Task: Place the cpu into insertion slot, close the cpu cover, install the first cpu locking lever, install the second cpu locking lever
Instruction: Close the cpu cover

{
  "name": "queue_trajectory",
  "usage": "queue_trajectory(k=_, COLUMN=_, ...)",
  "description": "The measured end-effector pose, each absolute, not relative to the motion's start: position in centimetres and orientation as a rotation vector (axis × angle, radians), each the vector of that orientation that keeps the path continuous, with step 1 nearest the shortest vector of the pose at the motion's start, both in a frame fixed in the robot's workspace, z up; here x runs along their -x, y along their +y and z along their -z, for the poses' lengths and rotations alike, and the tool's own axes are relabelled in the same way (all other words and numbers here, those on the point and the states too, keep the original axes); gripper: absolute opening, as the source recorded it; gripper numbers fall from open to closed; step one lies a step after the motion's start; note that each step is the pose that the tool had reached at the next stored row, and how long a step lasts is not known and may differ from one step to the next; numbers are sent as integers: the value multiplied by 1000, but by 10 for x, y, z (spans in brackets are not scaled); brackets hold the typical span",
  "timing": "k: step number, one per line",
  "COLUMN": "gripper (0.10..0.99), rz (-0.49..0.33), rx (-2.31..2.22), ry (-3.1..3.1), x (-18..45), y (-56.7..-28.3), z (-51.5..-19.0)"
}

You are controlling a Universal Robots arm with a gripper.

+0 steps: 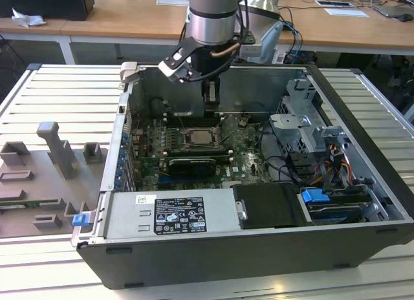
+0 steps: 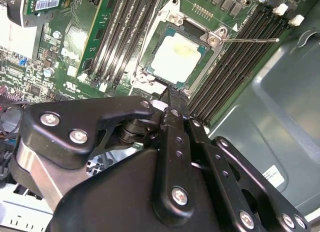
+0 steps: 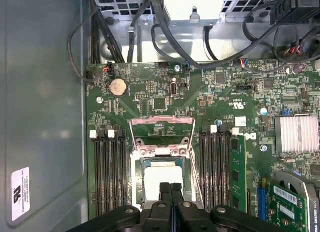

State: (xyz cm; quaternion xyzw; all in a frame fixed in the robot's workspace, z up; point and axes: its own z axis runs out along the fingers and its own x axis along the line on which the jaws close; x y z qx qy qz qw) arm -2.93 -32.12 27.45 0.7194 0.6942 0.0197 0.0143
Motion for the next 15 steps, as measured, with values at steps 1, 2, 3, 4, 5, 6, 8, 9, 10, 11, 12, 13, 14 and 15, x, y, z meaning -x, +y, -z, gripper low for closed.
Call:
queue_trajectory(k=1, gripper=106, rz=-61, rx=-2240, ry=2161, x=29, y=-321, z=-274)
queue_trajectory(k=2, gripper=106, rz=-61, rx=-2240, ry=2161, x=29, y=-321, z=-274)
queue_trajectory(k=3, gripper=106, rz=-61, rx=-2240, ry=2161, x=29, y=-321, z=-274)
queue_trajectory(k=4, gripper=106, rz=-61, rx=-2240, ry=2161, x=29, y=-321, z=-274)
queue_trajectory(k=5, gripper=106, rz=-61, rx=-2239, ry=2161, x=28, y=-321, z=-274)
queue_trajectory(k=6, gripper=106, rz=-61, rx=-2240, ry=2161, x=28, y=-321, z=-274)
queue_trajectory(k=8, gripper=106, rz=-61, rx=-2240, ry=2161, x=25, y=-321, z=-274)
queue_trajectory(k=9, gripper=106, rz=-61, rx=-2240, ry=2161, x=25, y=-321, z=-274)
queue_trajectory(k=10, gripper=106, rz=-61, rx=-2240, ry=2161, x=23, y=-321, z=-274)
queue_trajectory(k=11, gripper=106, rz=-61, rx=-2240, ry=2161, x=22, y=-321, z=-274)
queue_trajectory(k=12, gripper=106, rz=-61, rx=-2240, ry=2161, x=22, y=-321, z=-274)
queue_trajectory(k=13, gripper=106, rz=-61, rx=-2240, ry=2161, x=21, y=-321, z=-274)
queue_trajectory(k=14, gripper=106, rz=-61, rx=-2240, ry=2161, x=20, y=-321, z=-274)
queue_trajectory(k=15, gripper=106, rz=-61, rx=-2240, ry=2161, x=19, y=-321, z=-274)
